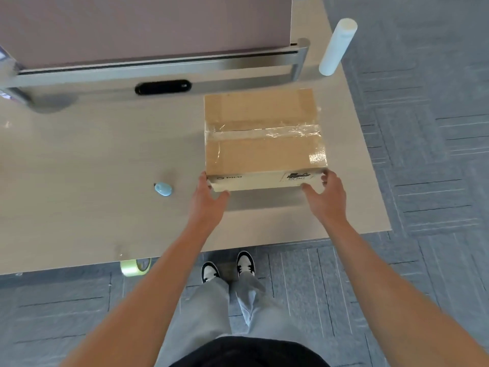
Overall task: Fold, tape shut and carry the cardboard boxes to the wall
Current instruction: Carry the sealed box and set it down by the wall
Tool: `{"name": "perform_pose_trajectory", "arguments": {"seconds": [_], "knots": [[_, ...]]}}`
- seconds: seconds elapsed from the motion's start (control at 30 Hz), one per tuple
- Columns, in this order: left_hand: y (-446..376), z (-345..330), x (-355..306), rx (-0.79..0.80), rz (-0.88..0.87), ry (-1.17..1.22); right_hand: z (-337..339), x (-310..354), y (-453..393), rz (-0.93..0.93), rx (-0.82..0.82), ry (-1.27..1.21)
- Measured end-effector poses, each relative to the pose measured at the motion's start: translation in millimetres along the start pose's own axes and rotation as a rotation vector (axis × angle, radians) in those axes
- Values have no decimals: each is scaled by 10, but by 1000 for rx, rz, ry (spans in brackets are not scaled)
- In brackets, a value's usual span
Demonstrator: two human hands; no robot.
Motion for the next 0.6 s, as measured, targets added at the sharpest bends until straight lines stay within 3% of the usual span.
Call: {"name": "perform_pose_trajectory", "arguments": {"seconds": [0.37, 0.6], "knots": [[-227, 511, 197, -7, -22, -2, -448, -6, 677, -57, 15, -122], [-477, 467, 534, 80, -33, 94, -550, 97, 431, -27, 51, -322]]}}
Point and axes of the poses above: each hand's wrist, its own y-axis away from the middle knuckle, its own z-axis out of the back of the hand, x = y × z, the point moved 4 cm from there along -y, towards the middle knuckle, and after that the axes turned 6 degrees about -z, right-handed, at the moved point
